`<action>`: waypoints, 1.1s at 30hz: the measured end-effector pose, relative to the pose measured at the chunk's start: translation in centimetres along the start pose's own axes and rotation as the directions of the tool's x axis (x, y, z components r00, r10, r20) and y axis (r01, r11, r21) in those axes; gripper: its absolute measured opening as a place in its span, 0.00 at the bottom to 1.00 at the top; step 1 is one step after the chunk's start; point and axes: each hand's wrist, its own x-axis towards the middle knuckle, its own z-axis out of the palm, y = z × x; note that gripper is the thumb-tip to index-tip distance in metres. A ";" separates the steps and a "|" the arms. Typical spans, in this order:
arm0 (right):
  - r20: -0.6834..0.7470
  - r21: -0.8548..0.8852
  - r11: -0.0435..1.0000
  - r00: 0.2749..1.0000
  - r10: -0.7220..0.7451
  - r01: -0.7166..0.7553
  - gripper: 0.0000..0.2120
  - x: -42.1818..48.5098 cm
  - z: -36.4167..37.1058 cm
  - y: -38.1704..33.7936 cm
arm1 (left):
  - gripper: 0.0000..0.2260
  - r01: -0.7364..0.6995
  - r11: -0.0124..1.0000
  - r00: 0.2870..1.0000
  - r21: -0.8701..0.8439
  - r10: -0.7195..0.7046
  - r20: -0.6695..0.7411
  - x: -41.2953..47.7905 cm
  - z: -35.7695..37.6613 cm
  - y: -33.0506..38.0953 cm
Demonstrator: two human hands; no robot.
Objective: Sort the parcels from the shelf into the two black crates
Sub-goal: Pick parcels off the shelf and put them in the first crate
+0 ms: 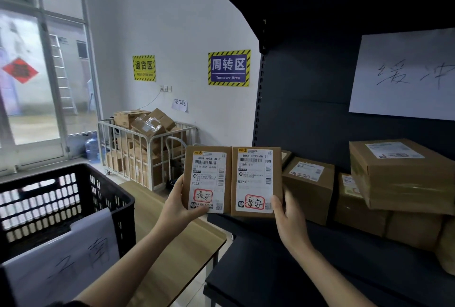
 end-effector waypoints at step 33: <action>0.403 0.309 0.949 0.894 -0.196 0.069 0.16 -4.9 19.9 -9.6 | 0.37 0.243 0.956 0.870 0.163 -0.141 -0.472 -14.5 -20.2 1.8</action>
